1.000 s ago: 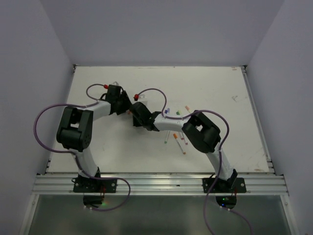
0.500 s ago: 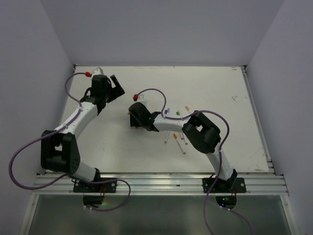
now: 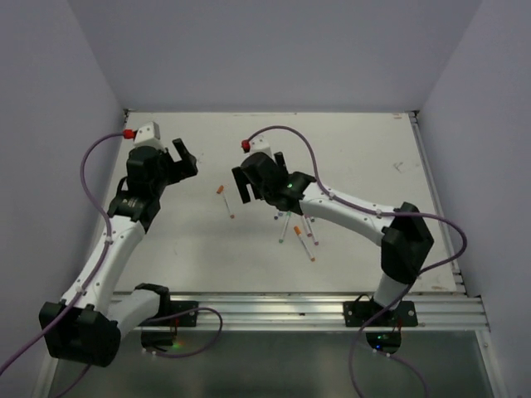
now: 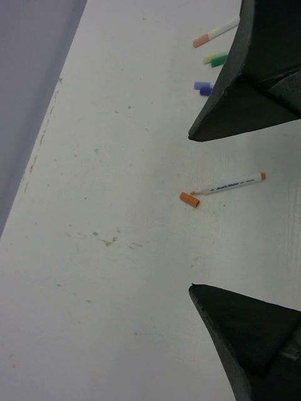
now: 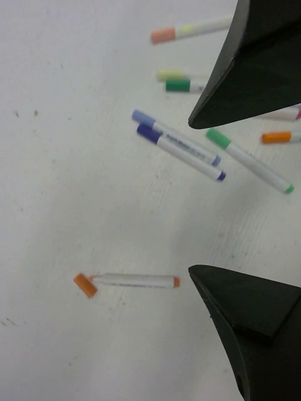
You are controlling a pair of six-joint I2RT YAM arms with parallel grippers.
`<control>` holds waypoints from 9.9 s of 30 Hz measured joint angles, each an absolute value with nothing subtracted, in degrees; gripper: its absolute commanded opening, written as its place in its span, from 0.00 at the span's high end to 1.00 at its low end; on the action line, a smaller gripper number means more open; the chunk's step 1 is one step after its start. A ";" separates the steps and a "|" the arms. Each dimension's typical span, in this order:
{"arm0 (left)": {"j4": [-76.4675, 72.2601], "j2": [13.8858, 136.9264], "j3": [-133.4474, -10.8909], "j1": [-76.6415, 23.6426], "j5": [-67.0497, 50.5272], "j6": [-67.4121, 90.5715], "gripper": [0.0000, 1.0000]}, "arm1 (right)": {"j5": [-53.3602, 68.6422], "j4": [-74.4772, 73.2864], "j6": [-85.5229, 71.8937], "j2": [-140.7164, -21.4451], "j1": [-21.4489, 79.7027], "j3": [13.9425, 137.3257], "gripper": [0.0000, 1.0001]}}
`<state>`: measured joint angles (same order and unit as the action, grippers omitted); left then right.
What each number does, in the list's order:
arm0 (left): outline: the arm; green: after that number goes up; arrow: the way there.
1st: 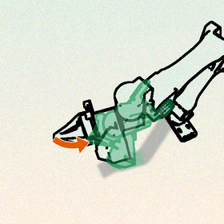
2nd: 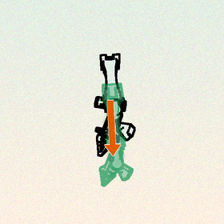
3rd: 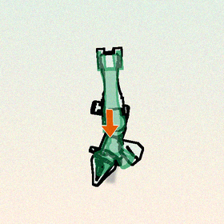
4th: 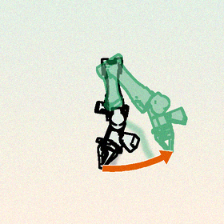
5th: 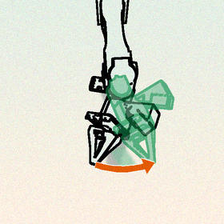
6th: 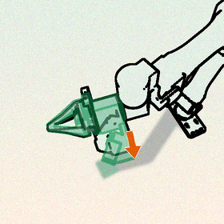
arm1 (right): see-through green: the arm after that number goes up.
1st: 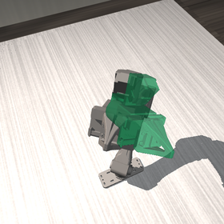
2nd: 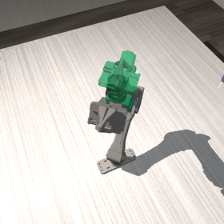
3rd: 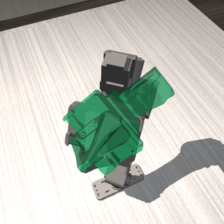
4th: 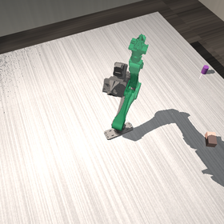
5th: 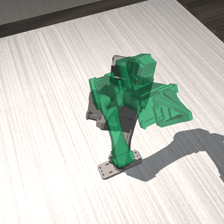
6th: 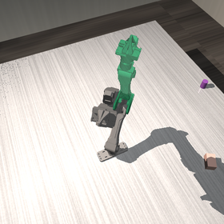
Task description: Open the pen caps
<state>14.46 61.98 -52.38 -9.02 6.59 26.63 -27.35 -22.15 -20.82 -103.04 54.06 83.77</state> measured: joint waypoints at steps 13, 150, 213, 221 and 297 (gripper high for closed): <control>14.39 48.73 -42.48 -9.02 6.83 20.18 0.00 | -25.15 -36.36 -6.72 -91.61 34.00 77.73 0.04; 4.05 73.67 -55.27 -33.82 6.79 43.99 1.00 | -8.64 -5.32 -16.69 -87.81 52.62 64.16 0.60; 2.22 69.60 -54.22 -29.08 -0.10 46.24 1.00 | -6.44 20.32 -16.60 -83.37 52.53 49.82 1.00; -1.85 71.61 -62.83 -24.40 7.16 46.50 1.00 | -5.72 18.85 -17.26 -82.74 53.25 44.16 1.00; 8.27 78.70 -58.15 -15.05 5.58 33.87 1.00 | -13.08 -21.85 -24.34 -124.38 50.85 92.14 0.29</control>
